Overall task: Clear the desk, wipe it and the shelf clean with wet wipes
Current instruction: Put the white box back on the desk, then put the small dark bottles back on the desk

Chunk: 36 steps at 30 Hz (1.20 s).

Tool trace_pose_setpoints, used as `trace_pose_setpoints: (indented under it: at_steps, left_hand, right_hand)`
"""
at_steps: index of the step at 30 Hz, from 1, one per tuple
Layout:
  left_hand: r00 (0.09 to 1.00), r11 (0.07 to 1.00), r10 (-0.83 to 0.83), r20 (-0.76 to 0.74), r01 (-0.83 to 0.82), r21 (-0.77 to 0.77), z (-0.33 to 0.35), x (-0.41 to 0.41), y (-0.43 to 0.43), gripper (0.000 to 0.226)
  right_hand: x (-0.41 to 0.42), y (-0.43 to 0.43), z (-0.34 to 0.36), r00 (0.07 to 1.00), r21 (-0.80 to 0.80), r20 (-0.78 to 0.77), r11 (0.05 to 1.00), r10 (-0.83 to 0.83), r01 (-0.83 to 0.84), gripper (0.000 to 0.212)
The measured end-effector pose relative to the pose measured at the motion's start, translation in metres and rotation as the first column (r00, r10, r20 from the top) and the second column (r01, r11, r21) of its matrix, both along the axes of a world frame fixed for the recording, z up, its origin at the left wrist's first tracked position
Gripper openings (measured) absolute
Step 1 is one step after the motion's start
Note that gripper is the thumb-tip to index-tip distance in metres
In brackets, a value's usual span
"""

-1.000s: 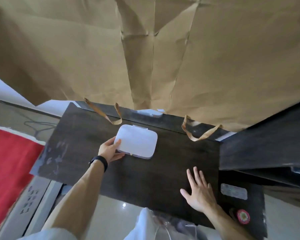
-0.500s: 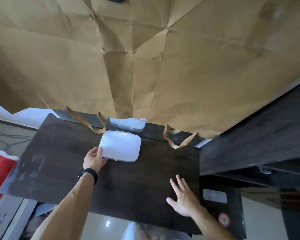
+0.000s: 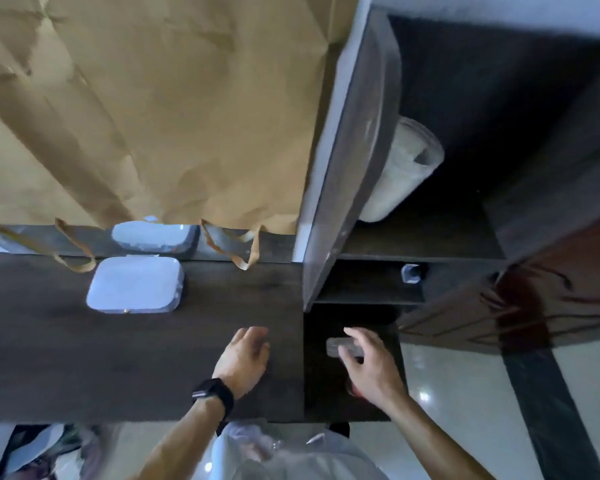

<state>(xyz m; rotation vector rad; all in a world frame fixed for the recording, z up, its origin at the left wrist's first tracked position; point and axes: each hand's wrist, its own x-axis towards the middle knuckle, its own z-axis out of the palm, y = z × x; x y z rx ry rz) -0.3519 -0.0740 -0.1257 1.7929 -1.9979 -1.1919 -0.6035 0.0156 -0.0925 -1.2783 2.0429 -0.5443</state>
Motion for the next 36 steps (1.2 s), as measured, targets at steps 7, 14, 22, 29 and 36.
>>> trace_pose_setpoints:
  at_steps: [7, 14, 22, 29, 36]
  left_hand:
    - [0.848, 0.804, -0.468, 0.251, 0.526, -0.277, 0.03, -0.147, 0.013, 0.065]
    - [0.723, 0.845, -0.496, 0.48, 0.529, 0.076, 0.026, -0.192, -0.001, 0.09]
    - [0.717, 0.859, -0.48, 0.506, 0.5, 0.107, 0.03, -0.196, -0.008, 0.086]
    - [0.917, 0.953, -0.261, 0.3, 0.295, -0.074, 0.052, -0.234, -0.025, 0.062]
    - [0.995, 0.995, -0.097, -0.02, 0.097, -0.011, 0.033, -0.31, -0.044, 0.083]
  right_hand:
    - [-0.096, -0.022, 0.023, 0.952, -0.183, -0.165, 0.957, -0.257, 0.226, 0.058]
    - [-0.124, -0.075, 0.024, 0.953, 0.113, -0.271, 0.978, -0.139, 0.174, 0.076]
    - [-0.128, -0.07, -0.001, 0.907, -0.046, -0.414, 0.997, -0.075, 0.062, 0.046]
    - [-0.137, -0.038, -0.002, 0.973, -0.12, -0.211, 0.99, -0.096, 0.071, 0.035]
    - [-0.135, 0.049, -0.019, 0.946, -0.184, 0.085, 0.928, -0.313, 0.324, 0.039]
